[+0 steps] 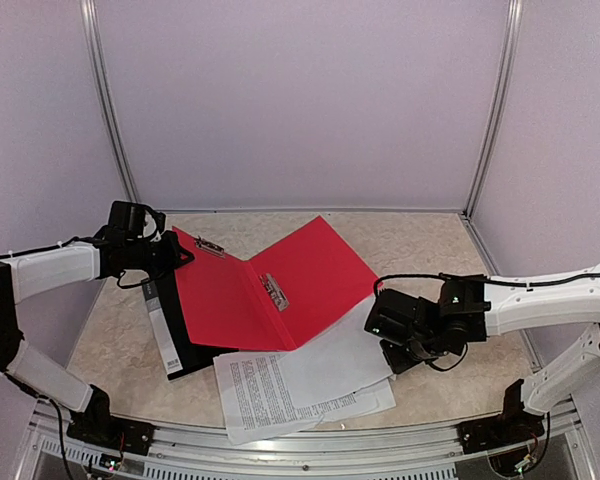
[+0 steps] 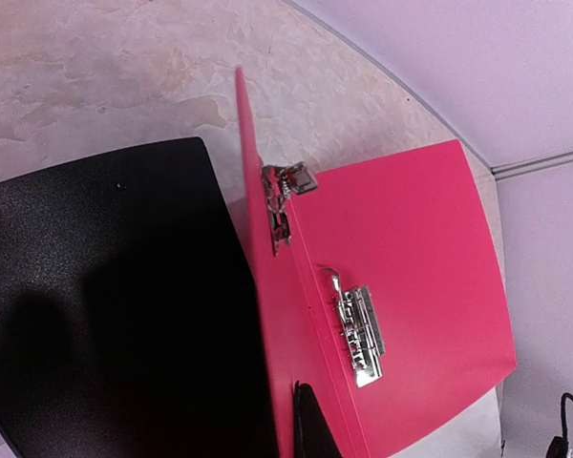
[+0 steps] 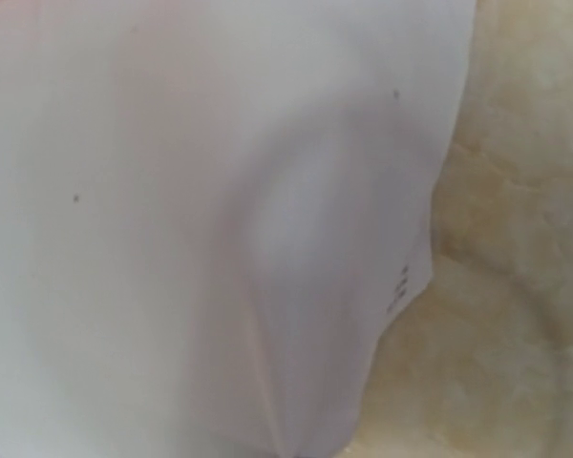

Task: Put the files into the folder
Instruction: Pick up the file from the center of the board, then insert the spring clip onto the folder.

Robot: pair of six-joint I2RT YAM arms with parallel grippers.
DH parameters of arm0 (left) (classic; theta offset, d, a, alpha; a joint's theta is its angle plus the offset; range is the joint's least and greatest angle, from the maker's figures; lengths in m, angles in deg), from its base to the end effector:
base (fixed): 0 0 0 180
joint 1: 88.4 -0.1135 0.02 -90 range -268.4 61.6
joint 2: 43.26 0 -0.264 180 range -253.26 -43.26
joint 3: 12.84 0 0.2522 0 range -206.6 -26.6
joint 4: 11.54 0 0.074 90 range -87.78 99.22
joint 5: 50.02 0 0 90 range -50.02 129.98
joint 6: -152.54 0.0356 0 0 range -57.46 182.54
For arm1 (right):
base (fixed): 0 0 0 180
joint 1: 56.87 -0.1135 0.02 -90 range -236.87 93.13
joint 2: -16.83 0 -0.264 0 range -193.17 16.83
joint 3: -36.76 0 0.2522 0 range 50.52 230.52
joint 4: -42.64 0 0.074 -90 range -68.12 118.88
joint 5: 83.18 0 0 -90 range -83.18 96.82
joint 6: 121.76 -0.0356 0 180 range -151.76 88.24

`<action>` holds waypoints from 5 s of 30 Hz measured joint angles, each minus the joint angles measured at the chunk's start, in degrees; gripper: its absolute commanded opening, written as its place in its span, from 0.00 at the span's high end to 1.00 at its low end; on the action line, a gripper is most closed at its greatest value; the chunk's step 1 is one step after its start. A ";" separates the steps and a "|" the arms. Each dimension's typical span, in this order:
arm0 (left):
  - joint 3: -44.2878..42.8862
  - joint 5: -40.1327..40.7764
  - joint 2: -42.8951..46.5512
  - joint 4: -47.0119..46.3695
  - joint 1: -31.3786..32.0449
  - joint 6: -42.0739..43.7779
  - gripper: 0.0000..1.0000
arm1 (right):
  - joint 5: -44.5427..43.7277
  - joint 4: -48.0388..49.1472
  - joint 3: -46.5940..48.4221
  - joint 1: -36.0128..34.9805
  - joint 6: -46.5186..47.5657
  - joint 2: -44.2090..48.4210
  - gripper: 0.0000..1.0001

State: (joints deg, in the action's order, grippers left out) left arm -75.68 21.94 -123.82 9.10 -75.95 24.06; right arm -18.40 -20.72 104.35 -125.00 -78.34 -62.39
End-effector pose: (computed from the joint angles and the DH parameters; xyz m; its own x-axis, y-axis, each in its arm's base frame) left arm 0.2920 -0.0758 0.2302 -0.7495 -0.4404 -0.4942 -0.0310 0.7691 -0.6384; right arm 0.1054 0.2219 0.2194 -0.8273 -0.2970 -0.4769 -0.2875 0.9531 -0.0948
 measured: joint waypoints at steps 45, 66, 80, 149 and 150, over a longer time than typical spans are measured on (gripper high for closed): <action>-2.95 2.49 0.13 1.79 3.78 2.97 1.00 | -1.86 -18.18 7.74 9.44 6.71 9.92 1.00; -3.89 2.21 0.48 2.40 8.31 2.43 1.00 | -13.49 -12.90 24.15 9.97 11.04 9.40 1.00; -3.91 1.05 0.48 1.18 9.51 -1.25 1.00 | -7.13 11.78 13.20 15.47 15.13 4.50 1.00; 5.16 -3.06 14.32 3.26 9.03 -19.78 1.00 | 12.04 32.79 -13.88 12.00 -2.49 12.31 1.00; 5.31 -2.82 13.75 2.80 9.09 -19.71 1.00 | 11.85 33.35 -14.03 11.26 -3.19 11.10 1.00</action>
State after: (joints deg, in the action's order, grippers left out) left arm -70.37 19.12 -110.07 11.89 -66.86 4.35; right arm -6.55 12.63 90.31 -113.75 -81.54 -51.29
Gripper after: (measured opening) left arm 0.003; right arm 0.003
